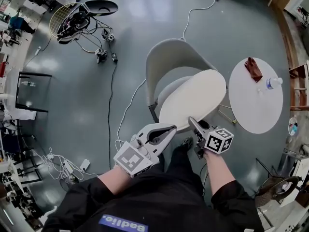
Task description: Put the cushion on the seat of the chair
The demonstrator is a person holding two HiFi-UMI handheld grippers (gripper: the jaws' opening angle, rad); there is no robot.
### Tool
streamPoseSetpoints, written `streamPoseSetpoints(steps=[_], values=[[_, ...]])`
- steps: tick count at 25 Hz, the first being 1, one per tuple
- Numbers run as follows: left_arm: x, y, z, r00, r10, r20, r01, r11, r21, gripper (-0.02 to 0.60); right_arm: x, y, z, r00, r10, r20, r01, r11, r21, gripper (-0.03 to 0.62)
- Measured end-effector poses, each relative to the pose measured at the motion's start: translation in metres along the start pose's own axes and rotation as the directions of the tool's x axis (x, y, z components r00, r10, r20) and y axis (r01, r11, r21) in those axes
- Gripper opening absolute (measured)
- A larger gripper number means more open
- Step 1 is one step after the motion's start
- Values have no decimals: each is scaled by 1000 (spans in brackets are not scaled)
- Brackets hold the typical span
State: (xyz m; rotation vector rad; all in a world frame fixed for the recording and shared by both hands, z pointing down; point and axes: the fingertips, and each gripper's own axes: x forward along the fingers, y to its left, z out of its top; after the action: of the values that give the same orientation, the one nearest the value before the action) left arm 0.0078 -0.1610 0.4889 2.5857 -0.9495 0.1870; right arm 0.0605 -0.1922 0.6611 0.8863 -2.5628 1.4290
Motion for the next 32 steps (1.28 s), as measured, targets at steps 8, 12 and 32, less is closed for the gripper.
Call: streamPoseSetpoints(steps=[8, 12, 32], values=[[22, 23, -24, 999, 38, -12, -38, 999, -8, 15, 45, -60, -7, 998, 27, 52, -31, 995, 93, 66], [31, 36, -37, 998, 52, -32, -53, 999, -14, 15, 67, -87, -19, 996, 53, 70, -63, 986, 152, 67], [82, 21, -113, 976, -64, -210, 60, 998, -26, 15, 49, -231, -149, 995, 82, 60, -99, 901, 423, 67]])
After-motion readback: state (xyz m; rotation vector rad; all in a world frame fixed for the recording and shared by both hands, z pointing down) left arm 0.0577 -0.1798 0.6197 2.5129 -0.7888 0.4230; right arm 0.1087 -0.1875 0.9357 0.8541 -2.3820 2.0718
